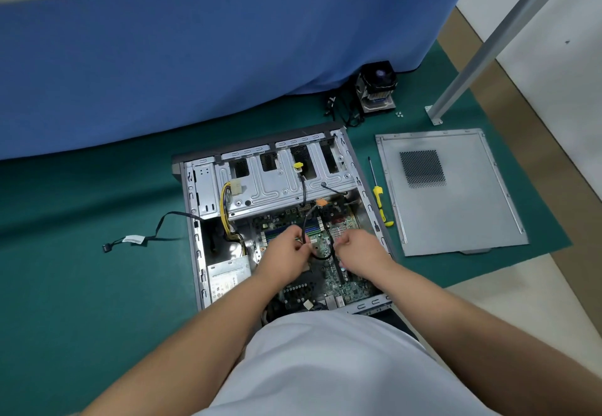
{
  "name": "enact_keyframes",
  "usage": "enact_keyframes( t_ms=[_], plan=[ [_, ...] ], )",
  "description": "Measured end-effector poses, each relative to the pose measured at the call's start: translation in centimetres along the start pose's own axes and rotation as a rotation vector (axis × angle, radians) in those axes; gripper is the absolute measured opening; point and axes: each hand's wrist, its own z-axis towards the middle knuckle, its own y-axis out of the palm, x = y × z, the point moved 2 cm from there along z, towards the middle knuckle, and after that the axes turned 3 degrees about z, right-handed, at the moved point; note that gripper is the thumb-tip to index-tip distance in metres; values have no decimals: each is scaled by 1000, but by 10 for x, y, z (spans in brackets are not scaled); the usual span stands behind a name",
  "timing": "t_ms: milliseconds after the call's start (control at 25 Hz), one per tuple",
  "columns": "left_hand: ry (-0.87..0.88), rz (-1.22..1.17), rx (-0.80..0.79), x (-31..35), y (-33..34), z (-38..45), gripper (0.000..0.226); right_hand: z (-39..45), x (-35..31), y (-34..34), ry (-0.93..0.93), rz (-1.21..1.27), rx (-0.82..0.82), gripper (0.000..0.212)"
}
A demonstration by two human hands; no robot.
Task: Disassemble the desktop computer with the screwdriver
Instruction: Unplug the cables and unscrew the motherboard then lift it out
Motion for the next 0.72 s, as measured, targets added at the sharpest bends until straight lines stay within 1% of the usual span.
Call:
enact_keyframes(
  t_ms=[80,200,240,280,440,560,640,720],
  plan=[
    [26,-44,-36,-7,1,-4,13,14,7,14,187,125,-89,24],
    [52,-77,-91,-11,5,-7,11,29,12,28,396,552,-126,29],
    [64,-57,-96,-11,5,-7,11,33,13,31,434,633,-124,28],
    [74,-37,-92,-11,5,-7,11,36,15,32,453,657,-118,25],
    [80,0,-78,-12,5,-6,6,41,21,34,475,627,-50,12],
    [93,25,-64,-11,6,-7,5,41,20,29,452,603,18,10],
    [83,18,-55,-10,5,-7,7,42,21,27,422,600,55,14],
    [63,8,-51,-9,5,-7,10,41,21,25,399,609,57,17]
  ],
)
